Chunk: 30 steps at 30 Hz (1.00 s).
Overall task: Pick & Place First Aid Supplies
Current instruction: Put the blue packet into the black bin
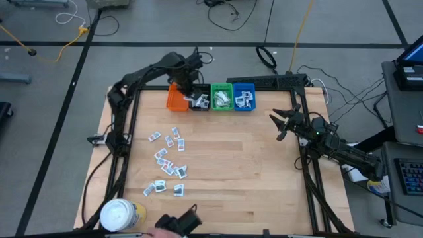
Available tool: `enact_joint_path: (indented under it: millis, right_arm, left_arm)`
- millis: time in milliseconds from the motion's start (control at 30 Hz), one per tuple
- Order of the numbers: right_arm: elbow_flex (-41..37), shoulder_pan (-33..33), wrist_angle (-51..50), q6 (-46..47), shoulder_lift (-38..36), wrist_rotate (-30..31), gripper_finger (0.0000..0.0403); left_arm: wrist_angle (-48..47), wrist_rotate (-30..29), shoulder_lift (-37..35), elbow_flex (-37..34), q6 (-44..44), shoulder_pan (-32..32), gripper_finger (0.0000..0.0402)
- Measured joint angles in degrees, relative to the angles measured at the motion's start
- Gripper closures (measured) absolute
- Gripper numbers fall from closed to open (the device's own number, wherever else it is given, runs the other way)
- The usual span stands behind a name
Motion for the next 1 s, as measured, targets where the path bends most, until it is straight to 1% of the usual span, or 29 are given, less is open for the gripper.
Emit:
enact_joint_path:
  millis: [200,333,767,867,1000]
  right_arm:
    - [0.0,0.0,0.0,0.0,0.0,0.0,0.0264]
    - [0.0,0.0,0.0,0.0,0.0,0.0,0.0264]
    - [0.0,0.0,0.0,0.0,0.0,0.0,0.0264]
    - [0.0,0.0,0.0,0.0,0.0,0.0,0.0264]
    - [0.0,0.0,0.0,0.0,0.0,0.0,0.0264]
  left_arm:
    - [-6.0,-0.1,8.0,12.8,2.1,0.8,0.0399]
    - [-8.3,-0.1,12.0,18.2,2.5,1.4,0.0400]
    - [-5.0,-0.7,19.4,18.9,3.6,0.5,0.0399]
    - [-5.0,-0.9,20.1,18.9,4.2,0.3,0.0389]
    - [-4.2,-1.7,20.1,18.9,3.4,0.2,0.0365]
